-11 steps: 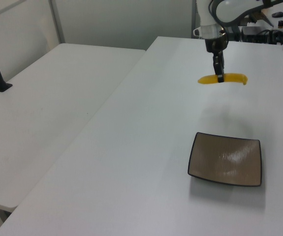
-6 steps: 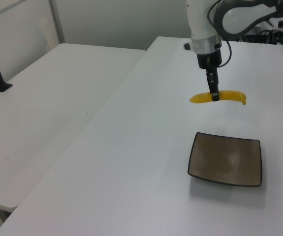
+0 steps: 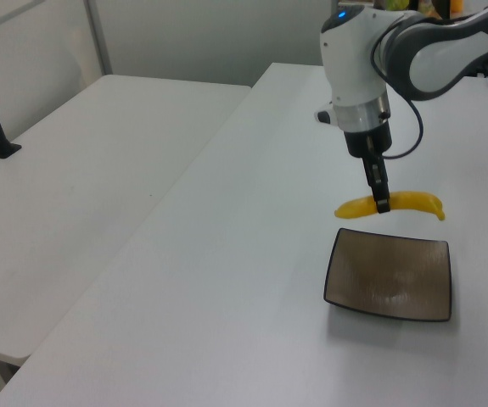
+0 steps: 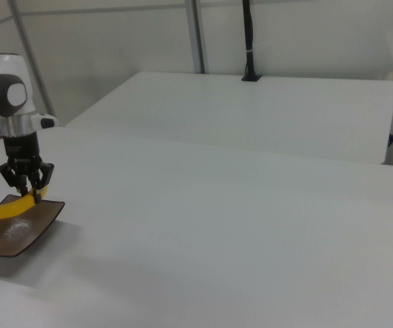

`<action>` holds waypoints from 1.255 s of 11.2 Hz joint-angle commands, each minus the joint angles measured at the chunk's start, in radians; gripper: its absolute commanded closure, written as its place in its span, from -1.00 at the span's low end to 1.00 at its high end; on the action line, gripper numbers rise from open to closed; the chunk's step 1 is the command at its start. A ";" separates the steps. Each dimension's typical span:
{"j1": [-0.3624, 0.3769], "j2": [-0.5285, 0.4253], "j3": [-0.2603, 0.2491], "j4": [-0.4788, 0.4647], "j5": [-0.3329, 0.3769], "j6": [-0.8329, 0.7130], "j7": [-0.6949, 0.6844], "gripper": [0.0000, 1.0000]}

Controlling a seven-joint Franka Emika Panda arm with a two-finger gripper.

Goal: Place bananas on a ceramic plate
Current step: 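Carry the banana over the brown plate and lower it onto it, then open the gripper to release the banana on the plate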

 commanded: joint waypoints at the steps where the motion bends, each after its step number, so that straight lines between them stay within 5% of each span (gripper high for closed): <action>1: 0.021 0.020 0.025 -0.013 0.009 -0.011 0.060 -0.85; 2: 0.024 0.020 0.025 -0.007 0.004 -0.011 0.073 -1.00; 7: 0.004 -0.006 0.023 0.024 -0.024 -0.016 0.064 -1.00; 11: -0.068 -0.058 0.006 0.030 -0.151 -0.010 0.027 -1.00; 14: -0.070 -0.121 -0.125 0.030 -0.147 -0.008 -0.058 -1.00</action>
